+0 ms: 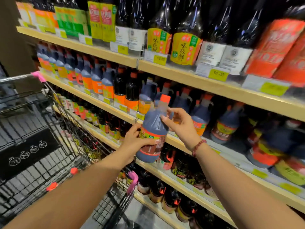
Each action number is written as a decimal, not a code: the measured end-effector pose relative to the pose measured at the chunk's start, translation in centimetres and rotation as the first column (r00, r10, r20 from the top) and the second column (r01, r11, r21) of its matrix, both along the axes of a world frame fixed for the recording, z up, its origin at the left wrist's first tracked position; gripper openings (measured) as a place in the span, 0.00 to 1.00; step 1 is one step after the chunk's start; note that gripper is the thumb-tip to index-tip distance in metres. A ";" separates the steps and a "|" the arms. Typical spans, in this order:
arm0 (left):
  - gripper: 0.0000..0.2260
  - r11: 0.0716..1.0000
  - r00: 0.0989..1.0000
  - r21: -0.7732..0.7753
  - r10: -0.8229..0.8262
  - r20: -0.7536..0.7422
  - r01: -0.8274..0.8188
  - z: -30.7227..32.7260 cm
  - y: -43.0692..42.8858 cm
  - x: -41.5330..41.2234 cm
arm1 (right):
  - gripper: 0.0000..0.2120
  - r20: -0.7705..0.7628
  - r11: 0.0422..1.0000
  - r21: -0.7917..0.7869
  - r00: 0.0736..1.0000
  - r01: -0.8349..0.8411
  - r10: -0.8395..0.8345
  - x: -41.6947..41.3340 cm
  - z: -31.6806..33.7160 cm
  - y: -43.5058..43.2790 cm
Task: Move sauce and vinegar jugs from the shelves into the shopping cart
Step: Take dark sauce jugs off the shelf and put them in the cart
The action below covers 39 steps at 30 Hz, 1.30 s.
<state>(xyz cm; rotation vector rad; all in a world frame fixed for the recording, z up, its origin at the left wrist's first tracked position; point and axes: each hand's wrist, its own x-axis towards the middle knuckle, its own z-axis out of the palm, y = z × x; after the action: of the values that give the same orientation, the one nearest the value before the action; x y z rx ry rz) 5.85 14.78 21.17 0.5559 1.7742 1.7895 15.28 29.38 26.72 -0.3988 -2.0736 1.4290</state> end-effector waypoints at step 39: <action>0.19 0.966 0.966 0.020 -0.258 0.018 0.258 4.0 22.3 13.6 | 0.27 0.077 0.896 -0.105 0.902 0.431 -0.425 17.2 -4.1 15.8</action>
<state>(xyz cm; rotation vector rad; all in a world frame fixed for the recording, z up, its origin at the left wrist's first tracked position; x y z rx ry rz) 19.46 37.10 25.19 0.7374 1.5916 1.6258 32.49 45.22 22.60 -0.8917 -1.7932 1.2818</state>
